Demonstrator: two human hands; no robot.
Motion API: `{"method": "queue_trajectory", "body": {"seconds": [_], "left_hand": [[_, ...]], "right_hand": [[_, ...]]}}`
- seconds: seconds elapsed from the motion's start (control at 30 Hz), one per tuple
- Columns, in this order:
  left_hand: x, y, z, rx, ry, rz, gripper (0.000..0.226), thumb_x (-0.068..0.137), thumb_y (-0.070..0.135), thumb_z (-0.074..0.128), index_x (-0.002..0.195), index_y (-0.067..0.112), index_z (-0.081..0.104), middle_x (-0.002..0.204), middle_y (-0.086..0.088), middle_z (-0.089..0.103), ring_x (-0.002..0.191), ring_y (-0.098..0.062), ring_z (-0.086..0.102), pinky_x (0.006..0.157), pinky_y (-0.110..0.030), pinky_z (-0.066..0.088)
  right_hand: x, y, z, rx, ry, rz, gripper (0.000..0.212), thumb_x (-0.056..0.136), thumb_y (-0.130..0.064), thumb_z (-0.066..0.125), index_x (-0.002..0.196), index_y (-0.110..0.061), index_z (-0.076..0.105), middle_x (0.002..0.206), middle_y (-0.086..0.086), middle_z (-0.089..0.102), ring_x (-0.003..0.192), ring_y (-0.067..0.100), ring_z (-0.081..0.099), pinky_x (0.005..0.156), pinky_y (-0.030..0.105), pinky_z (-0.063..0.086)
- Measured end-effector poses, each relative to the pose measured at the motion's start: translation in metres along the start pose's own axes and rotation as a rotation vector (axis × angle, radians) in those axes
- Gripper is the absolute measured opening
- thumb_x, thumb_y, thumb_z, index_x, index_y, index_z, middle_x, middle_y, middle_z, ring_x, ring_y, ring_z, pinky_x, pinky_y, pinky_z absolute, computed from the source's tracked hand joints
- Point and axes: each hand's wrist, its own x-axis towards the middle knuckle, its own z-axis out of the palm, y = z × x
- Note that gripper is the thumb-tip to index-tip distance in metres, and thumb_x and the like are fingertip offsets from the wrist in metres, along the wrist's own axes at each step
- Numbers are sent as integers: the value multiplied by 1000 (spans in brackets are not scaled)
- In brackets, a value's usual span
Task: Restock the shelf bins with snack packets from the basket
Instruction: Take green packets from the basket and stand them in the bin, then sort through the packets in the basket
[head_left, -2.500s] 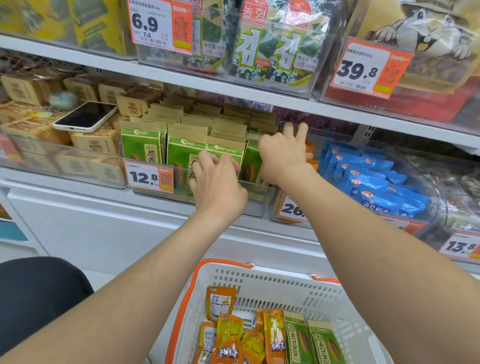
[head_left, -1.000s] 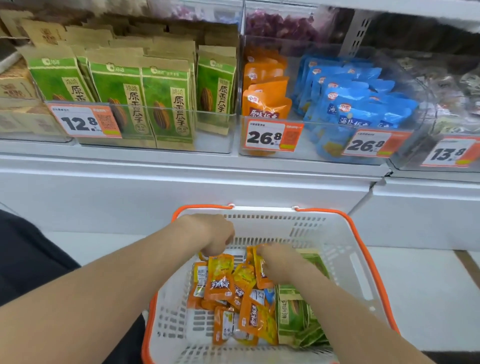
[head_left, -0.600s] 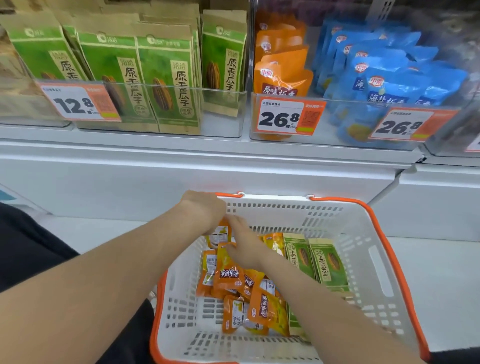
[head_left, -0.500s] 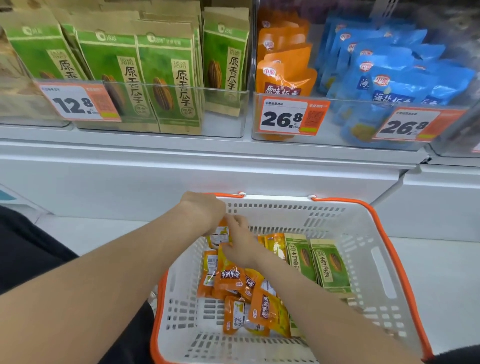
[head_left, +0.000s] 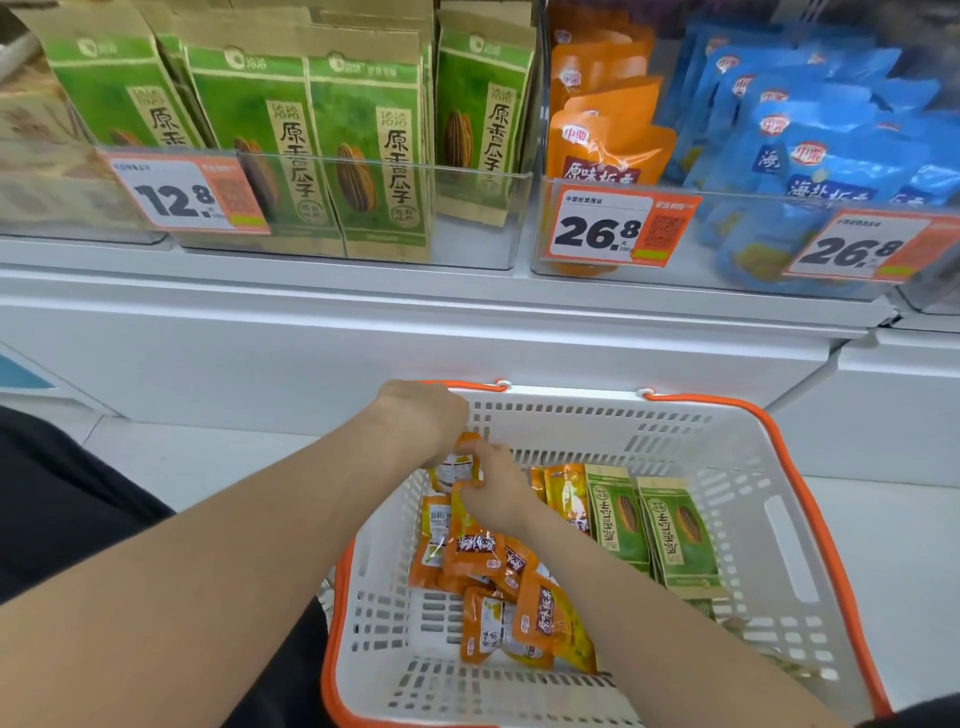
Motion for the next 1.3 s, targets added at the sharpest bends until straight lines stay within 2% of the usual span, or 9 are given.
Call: {"method": "queue_trajectory", "body": {"seconds": [0.1, 0.27, 0.43, 0.5, 0.6, 0.77, 0.87, 0.97, 1.3], "left_hand": [[-3, -1, 1, -10, -22, 2, 23, 98, 2, 56, 111, 21, 49, 84, 3, 47, 78, -17, 52, 70, -31, 43], [-1, -6, 2, -24, -29, -1, 32, 97, 0, 56, 123, 19, 58, 86, 3, 50, 75, -16, 52, 68, -31, 43], [-6, -9, -1, -112, -44, -32, 14, 97, 4, 53, 89, 16, 55, 85, -1, 53, 69, -17, 51, 65, -31, 45], [-6, -11, -2, -180, -97, 9, 9, 96, 22, 62, 103, 17, 63, 94, -2, 61, 78, -20, 59, 71, -32, 52], [-14, -9, -9, -338, -160, 81, 56, 85, 56, 77, 123, 22, 52, 112, 3, 61, 104, -23, 63, 89, -37, 53], [-23, 5, -26, -622, 96, 202, 49, 83, 45, 73, 126, 26, 60, 119, 3, 70, 106, -21, 66, 96, -39, 55], [-36, 16, -46, -737, 236, 292, 17, 87, 12, 66, 96, 27, 66, 94, 4, 70, 80, -12, 67, 71, -25, 57], [-52, 24, -64, -913, 374, 348, 37, 88, -1, 51, 113, 19, 69, 98, -1, 73, 82, -24, 75, 63, -37, 64], [-74, 3, -126, -860, 867, 322, 13, 97, 20, 67, 84, 20, 69, 80, 5, 73, 78, -15, 68, 76, -40, 56]], "right_hand": [[4, -2, 4, -87, -84, -3, 55, 97, -3, 50, 149, -20, 52, 151, 6, 38, 143, 28, 37, 118, 35, 32], [2, -10, 10, -287, -114, -102, 31, 104, -6, 48, 129, -2, 65, 132, 23, 56, 114, 38, 60, 102, 43, 51], [-9, -29, -3, -225, 384, -118, 25, 97, -11, 62, 111, -20, 81, 93, -1, 78, 79, 17, 70, 71, 38, 61], [-19, -43, -18, -87, 496, -111, 25, 90, -10, 62, 100, -23, 81, 74, -8, 72, 62, 9, 61, 62, 31, 56], [-39, -72, -43, 170, 705, -51, 17, 81, -15, 62, 84, -29, 70, 57, -6, 63, 52, 10, 58, 56, 29, 51], [-70, -105, -84, 383, 922, -25, 16, 84, -17, 66, 71, -22, 74, 56, -6, 66, 61, 8, 63, 64, 26, 51], [-94, -120, -112, 263, 952, -135, 19, 86, -19, 63, 72, -22, 75, 53, -8, 64, 62, 7, 61, 60, 15, 43], [-115, -140, -143, 157, 951, -210, 20, 85, -24, 61, 73, -22, 76, 57, -9, 67, 65, 8, 62, 63, 23, 46], [-160, -193, -258, -746, 879, -432, 36, 75, -44, 60, 106, -26, 61, 98, -2, 46, 89, 21, 48, 77, 37, 44]]}}
